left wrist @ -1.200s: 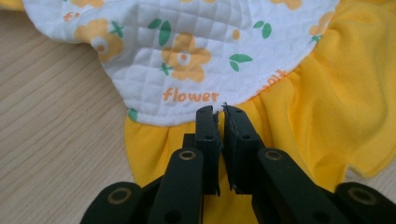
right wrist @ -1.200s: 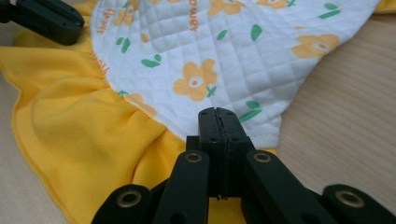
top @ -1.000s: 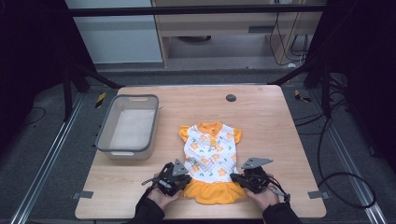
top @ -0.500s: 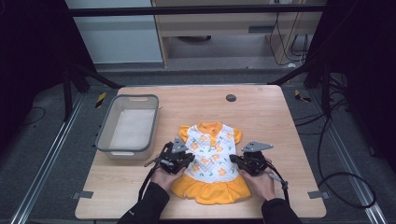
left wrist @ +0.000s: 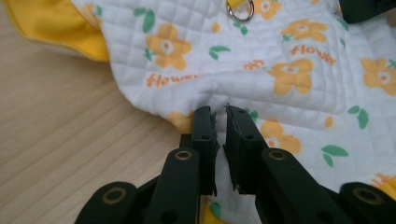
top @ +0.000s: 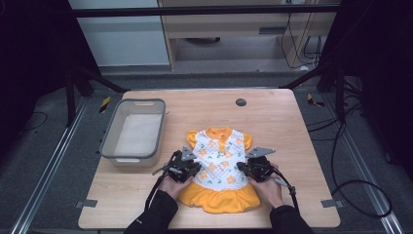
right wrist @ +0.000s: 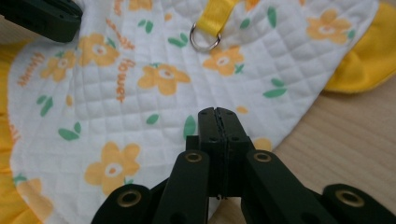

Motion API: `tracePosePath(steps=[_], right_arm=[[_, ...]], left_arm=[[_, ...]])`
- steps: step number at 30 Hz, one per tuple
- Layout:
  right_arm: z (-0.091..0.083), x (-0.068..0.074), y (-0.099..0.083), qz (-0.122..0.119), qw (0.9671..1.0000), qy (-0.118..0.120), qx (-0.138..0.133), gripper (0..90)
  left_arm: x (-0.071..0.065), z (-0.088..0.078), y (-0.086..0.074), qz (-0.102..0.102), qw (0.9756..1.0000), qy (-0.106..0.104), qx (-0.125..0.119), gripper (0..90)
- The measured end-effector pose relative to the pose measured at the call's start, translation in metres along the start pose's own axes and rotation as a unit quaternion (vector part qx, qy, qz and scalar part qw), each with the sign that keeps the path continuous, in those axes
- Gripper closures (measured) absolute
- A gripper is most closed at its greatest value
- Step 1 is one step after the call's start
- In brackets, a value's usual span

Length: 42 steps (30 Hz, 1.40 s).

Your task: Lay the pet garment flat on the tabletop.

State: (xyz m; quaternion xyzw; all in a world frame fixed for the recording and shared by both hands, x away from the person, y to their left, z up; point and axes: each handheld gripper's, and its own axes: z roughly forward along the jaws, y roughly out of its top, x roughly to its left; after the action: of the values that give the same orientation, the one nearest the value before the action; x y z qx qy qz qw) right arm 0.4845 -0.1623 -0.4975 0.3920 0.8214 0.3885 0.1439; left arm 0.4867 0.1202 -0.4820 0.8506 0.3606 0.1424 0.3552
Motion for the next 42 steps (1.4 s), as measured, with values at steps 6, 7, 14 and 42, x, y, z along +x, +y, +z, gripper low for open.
tracePosePath(steps=[6,7,14,42], right_arm=[[-0.008,-0.018,0.022,0.016,0.9977,-0.023,-0.061,89.9],[-0.007,-0.021,0.025,0.018,0.9971,-0.027,-0.069,89.9],[0.024,-0.049,0.038,0.042,0.9942,-0.062,-0.077,89.9],[0.009,-0.052,0.045,0.039,0.992,-0.084,-0.086,86.3]], left_arm=[[0.017,-0.016,0.03,-0.011,0.9988,0.025,-0.04,80.3],[0.021,-0.014,0.037,-0.011,0.9985,0.03,-0.044,80.0],[0.042,0.019,0.055,-0.02,0.9971,0.059,-0.043,77.1],[0.048,0.001,0.055,-0.038,0.9948,0.058,-0.074,64.7]])
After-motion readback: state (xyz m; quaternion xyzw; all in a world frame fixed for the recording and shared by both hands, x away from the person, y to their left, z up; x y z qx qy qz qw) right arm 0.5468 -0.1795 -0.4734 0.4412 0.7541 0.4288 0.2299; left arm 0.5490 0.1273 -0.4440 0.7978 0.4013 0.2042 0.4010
